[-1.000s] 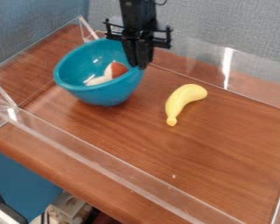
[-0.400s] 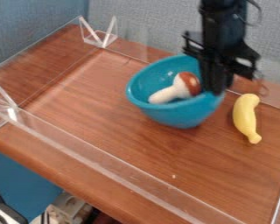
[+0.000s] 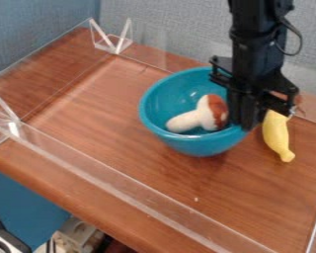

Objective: Remove the yellow object from the blue bowl and put it on the table

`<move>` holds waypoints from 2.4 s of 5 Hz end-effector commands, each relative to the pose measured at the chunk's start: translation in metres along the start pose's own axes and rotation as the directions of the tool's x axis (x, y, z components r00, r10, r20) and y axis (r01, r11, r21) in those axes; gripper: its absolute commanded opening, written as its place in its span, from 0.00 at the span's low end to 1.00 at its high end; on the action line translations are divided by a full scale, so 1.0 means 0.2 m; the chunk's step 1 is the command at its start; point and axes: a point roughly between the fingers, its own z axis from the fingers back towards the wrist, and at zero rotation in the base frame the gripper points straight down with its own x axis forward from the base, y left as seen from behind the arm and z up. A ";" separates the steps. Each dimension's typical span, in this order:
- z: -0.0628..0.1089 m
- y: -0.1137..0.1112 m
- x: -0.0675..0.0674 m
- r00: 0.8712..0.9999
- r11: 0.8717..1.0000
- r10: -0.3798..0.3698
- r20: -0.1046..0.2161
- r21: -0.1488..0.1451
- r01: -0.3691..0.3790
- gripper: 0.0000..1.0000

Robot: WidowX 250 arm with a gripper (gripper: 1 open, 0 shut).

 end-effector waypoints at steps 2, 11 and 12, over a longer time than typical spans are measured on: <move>0.04 0.05 -0.04 0.995 0.996 0.082 0.055 0.019 -0.083 0.00; -0.11 0.03 -0.23 0.994 0.994 0.111 -0.023 0.008 -0.111 1.00; -0.06 0.01 -0.23 0.995 0.995 0.098 -0.021 0.007 -0.098 0.00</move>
